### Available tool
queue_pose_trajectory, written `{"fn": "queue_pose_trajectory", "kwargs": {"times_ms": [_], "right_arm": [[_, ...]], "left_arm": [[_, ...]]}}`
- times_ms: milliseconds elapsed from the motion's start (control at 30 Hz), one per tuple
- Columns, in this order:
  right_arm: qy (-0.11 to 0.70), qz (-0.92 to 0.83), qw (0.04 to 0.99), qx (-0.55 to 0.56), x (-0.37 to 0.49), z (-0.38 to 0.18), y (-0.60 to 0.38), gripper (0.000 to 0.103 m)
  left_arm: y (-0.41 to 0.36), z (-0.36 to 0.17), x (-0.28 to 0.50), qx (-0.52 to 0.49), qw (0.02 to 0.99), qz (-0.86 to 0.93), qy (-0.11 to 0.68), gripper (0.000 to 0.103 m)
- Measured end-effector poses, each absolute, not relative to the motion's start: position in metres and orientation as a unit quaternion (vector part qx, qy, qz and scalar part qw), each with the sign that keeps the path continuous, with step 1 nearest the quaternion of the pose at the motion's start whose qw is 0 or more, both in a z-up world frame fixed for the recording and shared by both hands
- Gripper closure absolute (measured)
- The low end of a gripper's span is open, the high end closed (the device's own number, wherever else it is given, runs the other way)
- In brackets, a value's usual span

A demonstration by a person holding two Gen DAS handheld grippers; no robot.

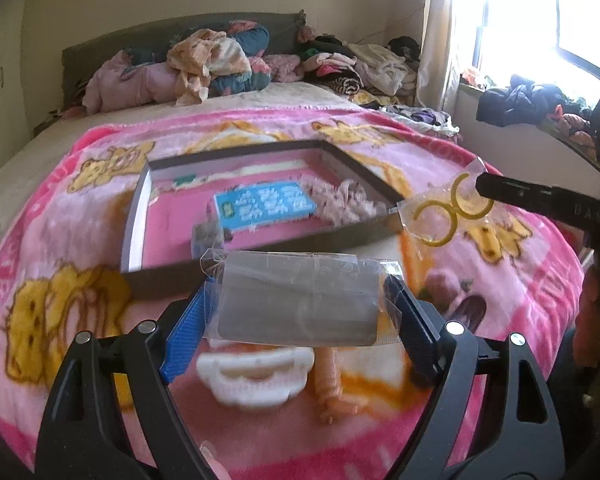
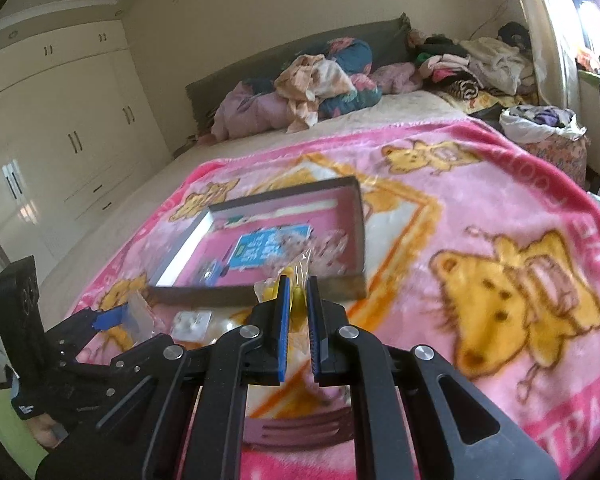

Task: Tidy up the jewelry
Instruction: 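Lower the clear packet into the tray with the left tool while the right releases the rings there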

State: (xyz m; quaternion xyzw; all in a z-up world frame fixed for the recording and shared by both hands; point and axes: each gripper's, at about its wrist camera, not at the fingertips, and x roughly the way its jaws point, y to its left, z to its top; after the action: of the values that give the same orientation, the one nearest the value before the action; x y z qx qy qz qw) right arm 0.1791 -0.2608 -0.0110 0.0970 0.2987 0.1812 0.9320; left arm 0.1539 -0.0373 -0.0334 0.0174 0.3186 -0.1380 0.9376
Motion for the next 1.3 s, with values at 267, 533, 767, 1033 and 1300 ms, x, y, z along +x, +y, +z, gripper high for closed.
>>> {"fn": "queue_pose_trajectory", "kwargs": {"times_ms": [267,533,767,1033,1300], "right_arm": [[0.284,0.161,0.941,0.086,0.204,0.006,-0.258,0.095],[0.273,0.148,0.947,0.086,0.232,0.022,-0.262,0.095],[0.279,0.155,0.943,0.091,0.259,0.020,-0.258,0.095],[0.303,0.162,0.935,0.083,0.284,0.002,-0.243,0.095],[0.322,0.163,0.929,0.080,0.311,-0.015,-0.232,0.094]], "left_arm": [[-0.045,-0.014,0.187,0.025,0.943,-0.136,0.304,0.028],[-0.046,-0.009,0.231,0.026,0.941,-0.131,0.312,0.028],[-0.051,-0.023,0.260,0.039,0.933,-0.131,0.333,0.028],[-0.056,-0.045,0.278,0.046,0.922,-0.138,0.359,0.028],[-0.051,-0.052,0.284,0.046,0.919,-0.139,0.366,0.028]]}}
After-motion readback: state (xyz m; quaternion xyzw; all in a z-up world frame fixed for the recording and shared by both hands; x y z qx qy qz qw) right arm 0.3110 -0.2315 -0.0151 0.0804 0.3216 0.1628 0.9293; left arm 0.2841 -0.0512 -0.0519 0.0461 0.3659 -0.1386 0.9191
